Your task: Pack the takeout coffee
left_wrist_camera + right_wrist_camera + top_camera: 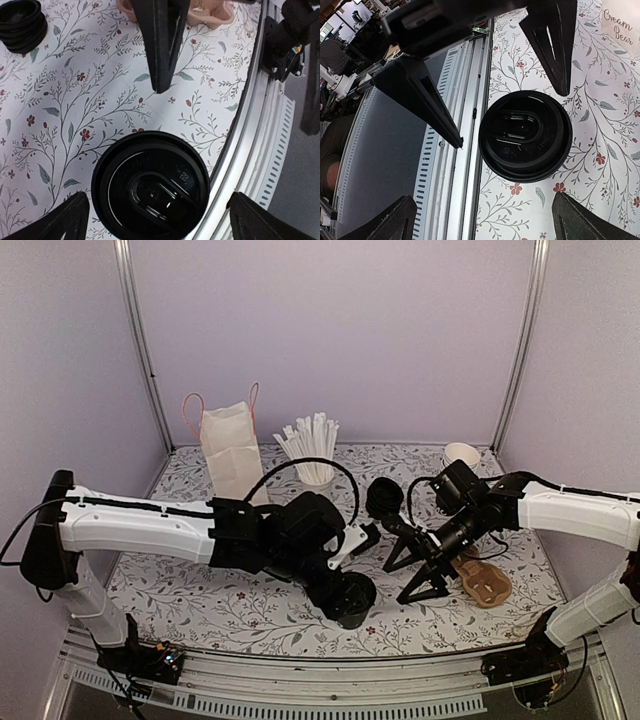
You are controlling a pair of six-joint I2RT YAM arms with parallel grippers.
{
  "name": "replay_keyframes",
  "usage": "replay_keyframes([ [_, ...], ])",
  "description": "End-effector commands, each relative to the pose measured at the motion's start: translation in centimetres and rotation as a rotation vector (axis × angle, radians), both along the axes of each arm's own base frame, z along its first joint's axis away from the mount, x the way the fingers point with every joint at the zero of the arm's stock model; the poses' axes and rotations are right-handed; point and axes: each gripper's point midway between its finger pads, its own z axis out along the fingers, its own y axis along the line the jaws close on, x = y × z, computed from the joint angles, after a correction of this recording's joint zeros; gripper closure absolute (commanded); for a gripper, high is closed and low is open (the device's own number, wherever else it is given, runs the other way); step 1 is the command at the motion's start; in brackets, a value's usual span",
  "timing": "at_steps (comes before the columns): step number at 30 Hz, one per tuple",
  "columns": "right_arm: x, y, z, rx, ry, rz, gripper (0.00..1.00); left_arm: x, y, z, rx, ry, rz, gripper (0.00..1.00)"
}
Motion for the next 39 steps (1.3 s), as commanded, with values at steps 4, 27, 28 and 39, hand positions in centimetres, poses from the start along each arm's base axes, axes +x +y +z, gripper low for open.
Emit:
replay_keyframes([
  [4, 1.7, 0.0, -0.4, -0.015, 0.032, -0.066, 0.06, 0.5, 2.3, 5.6, -0.236, 0.009, 0.190, 0.00],
  [27, 7.6, 2.6, -4.0, -0.112, 0.392, -0.200, 0.55, -2.3, 5.0, 0.6, -0.790, 0.590, 0.522, 0.32],
  [28, 7.7, 2.7, -4.2, -0.114, 0.403, -0.198, 0.55, -2.5, 4.8, 0.6, -0.788, 0.597, 0.512, 0.32],
  [39, 7.6, 3.3, -4.5, -0.086, 0.453, -0.164, 0.50, -2.9, 3.7, -0.4, -0.775, 0.640, 0.466, 0.35],
])
